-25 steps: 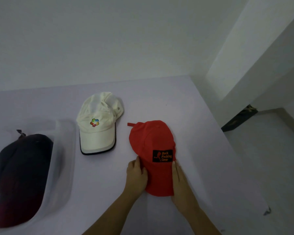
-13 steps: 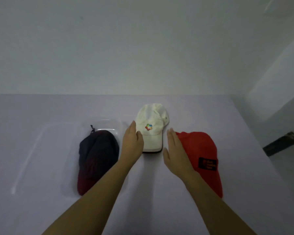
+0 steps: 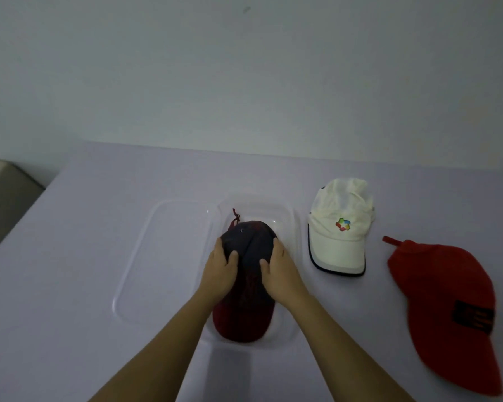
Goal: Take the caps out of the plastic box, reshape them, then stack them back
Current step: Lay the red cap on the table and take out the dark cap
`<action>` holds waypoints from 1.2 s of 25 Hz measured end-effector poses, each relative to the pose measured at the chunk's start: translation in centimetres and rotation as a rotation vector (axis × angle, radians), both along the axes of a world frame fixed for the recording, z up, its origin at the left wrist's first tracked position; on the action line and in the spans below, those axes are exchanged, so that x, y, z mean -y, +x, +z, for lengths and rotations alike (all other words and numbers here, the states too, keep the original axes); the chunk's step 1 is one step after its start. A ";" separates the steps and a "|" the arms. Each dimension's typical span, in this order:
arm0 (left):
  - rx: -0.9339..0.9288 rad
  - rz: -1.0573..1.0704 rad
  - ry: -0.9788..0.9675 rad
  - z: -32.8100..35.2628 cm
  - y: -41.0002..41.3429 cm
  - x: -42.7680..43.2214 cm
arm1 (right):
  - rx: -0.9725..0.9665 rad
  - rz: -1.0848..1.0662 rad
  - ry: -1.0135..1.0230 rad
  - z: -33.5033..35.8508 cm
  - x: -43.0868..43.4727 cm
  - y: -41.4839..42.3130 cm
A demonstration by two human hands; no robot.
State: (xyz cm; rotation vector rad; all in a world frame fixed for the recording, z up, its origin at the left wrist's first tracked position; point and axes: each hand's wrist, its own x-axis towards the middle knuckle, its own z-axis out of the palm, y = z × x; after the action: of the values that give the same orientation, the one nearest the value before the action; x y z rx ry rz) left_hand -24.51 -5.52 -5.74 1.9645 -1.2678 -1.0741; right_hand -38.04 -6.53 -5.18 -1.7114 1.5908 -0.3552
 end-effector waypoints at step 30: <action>0.014 0.031 -0.067 0.3 -21.4 -5.2 | 0.220 -0.361 -0.058 -0.9 -5.9 -21.3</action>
State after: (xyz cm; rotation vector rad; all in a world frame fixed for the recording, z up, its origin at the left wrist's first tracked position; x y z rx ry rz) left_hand -45.91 -0.30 -5.48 1.9384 -1.2605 -0.9923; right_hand -59.38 -0.66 -6.08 -1.3672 1.7328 -0.7477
